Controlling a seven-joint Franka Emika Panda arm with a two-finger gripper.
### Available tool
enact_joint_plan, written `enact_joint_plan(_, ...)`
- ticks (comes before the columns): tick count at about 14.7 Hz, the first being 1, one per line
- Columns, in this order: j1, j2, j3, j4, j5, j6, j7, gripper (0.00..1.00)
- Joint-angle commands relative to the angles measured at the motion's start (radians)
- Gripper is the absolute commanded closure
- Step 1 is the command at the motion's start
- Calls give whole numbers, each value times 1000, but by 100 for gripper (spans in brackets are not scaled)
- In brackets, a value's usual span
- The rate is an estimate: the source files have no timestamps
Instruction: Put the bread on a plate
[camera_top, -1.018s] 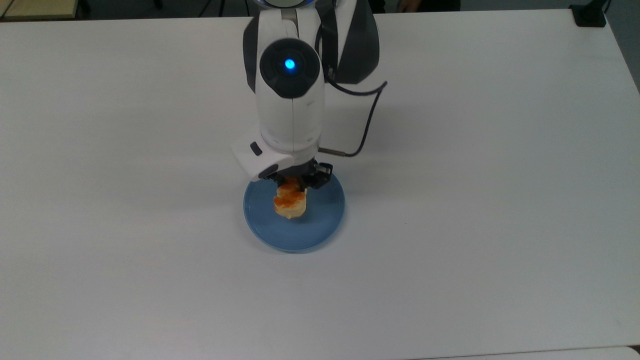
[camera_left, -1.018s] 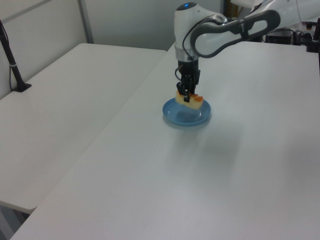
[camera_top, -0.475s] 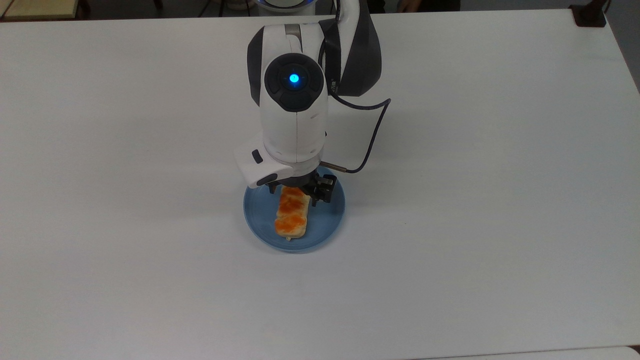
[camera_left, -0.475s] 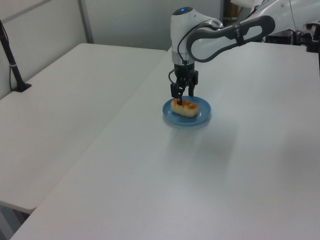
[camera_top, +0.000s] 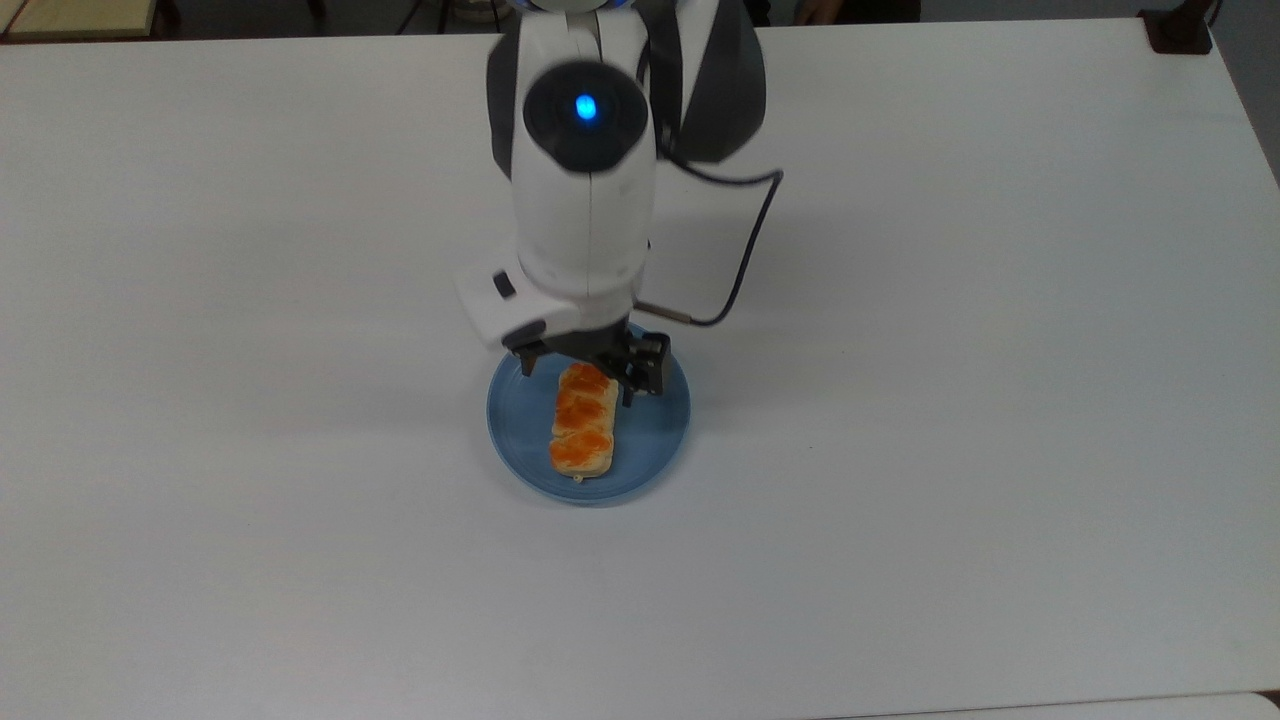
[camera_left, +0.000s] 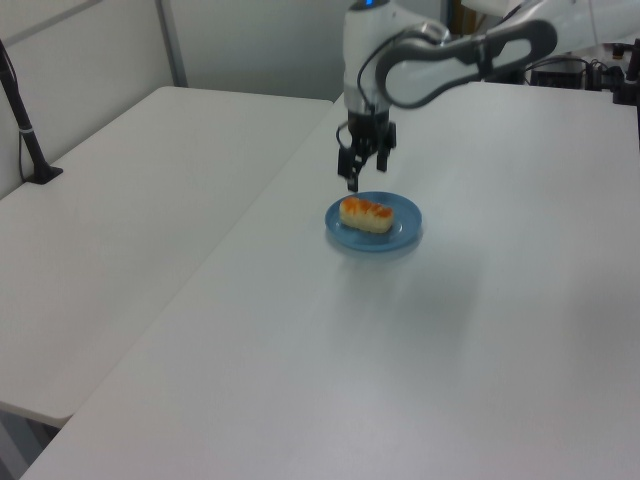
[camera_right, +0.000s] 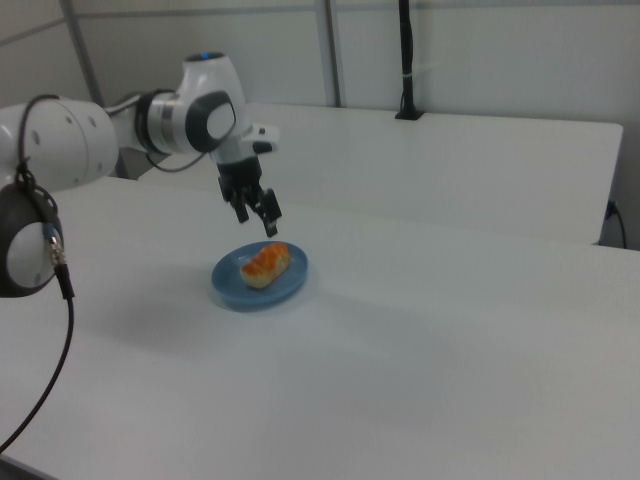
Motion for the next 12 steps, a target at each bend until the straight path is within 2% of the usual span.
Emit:
enact_joint_plan(1,-40,-207,-13,-72,-2,-141,-13,0)
enact_joint_plan(5,-99,-370,-11,-77,6,-317,-176,0)
enact_joint_plan(8,-140,-494,-14,-123,26,-436,-350,0)
enact_joint_plan(12,-165,-599,-16,-187,47,-460,-394,0)
